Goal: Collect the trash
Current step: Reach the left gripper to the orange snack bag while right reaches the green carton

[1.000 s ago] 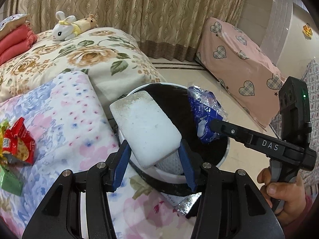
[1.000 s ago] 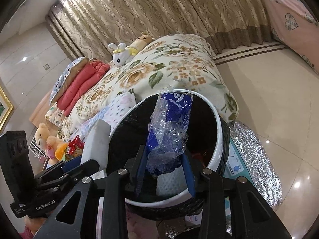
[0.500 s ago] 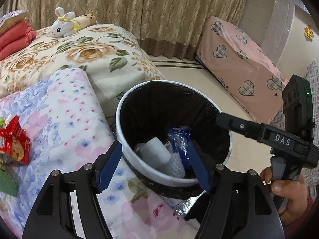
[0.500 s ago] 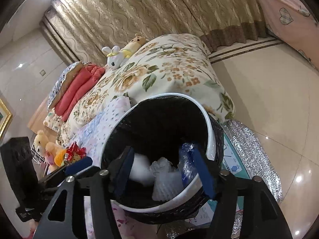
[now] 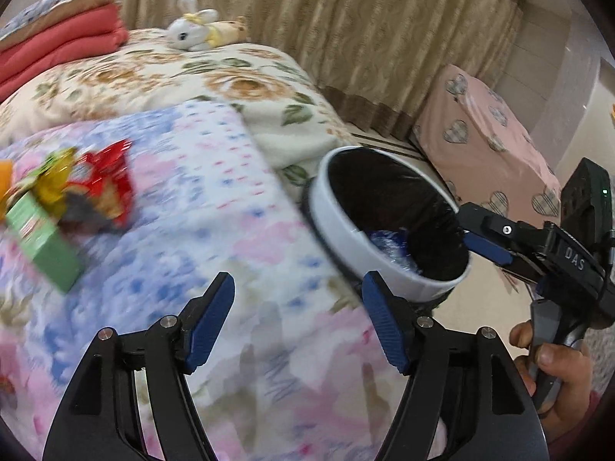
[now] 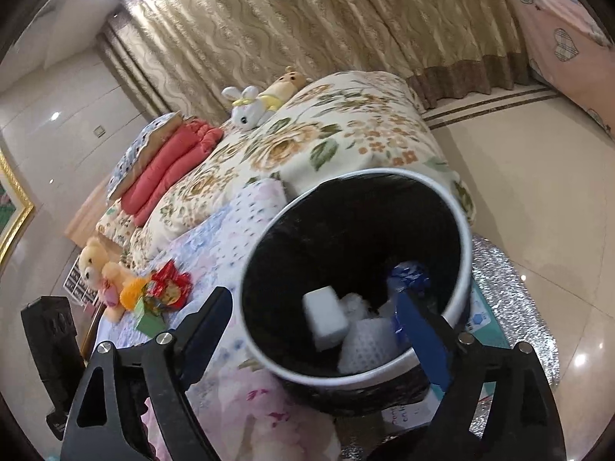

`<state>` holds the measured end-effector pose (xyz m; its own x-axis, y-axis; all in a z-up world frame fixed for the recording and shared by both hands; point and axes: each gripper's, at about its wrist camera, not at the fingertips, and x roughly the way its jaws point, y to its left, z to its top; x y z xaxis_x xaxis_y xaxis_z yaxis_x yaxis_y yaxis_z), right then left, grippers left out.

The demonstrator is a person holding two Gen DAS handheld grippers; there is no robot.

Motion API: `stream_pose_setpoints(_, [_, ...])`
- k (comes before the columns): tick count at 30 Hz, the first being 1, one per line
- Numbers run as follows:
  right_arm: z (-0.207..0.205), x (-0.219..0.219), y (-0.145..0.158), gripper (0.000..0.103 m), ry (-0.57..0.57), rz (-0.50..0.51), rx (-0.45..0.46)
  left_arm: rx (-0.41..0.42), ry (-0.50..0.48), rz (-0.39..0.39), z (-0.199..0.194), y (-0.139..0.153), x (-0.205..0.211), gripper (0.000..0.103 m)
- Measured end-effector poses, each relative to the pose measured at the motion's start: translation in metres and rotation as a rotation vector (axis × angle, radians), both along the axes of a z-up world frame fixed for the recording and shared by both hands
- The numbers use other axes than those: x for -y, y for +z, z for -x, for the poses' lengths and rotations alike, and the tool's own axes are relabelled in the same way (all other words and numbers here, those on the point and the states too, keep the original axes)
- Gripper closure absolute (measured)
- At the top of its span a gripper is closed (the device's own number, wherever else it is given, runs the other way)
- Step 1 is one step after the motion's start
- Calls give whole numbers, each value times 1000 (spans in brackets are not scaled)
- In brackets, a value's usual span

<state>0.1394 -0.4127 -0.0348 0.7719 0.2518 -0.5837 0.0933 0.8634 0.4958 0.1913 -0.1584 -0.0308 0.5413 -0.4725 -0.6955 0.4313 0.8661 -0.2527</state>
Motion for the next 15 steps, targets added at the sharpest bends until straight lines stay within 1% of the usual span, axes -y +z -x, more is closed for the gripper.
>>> stream_pose_setpoints(7, [0,-40,2,10,62,21,16,26,93,-13,18,-2,-47,33])
stream_pose_setpoints(15, [-2,-85,-4,10,160,25,6,27,193,-5,37,-6,-100,33])
